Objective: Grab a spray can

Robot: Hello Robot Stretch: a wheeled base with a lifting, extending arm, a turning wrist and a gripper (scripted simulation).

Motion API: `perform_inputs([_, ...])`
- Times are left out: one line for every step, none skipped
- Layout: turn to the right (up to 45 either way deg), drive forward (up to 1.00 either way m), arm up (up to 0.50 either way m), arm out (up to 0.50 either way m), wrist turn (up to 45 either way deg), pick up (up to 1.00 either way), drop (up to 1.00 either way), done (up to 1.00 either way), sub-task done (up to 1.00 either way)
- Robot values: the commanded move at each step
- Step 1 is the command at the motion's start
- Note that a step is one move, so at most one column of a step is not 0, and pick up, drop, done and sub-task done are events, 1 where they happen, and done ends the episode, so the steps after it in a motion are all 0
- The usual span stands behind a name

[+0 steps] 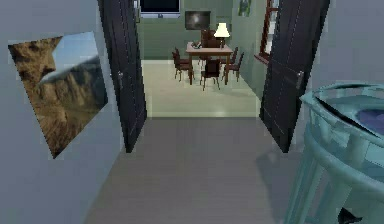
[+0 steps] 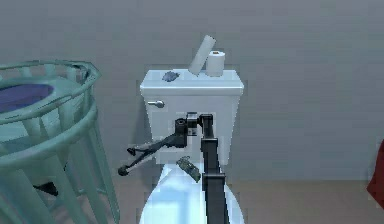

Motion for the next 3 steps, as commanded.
perform_inputs([0.0, 0.0, 0.0, 0.0, 45.0, 0.0, 0.0, 0.0, 0.0])
perform_inputs([0.0, 0.0, 0.0, 0.0, 45.0, 0.0, 0.0, 0.0, 0.0])
perform_inputs([0.0, 0.0, 0.0, 0.0, 18.0, 0.0, 0.0, 0.0, 0.0])
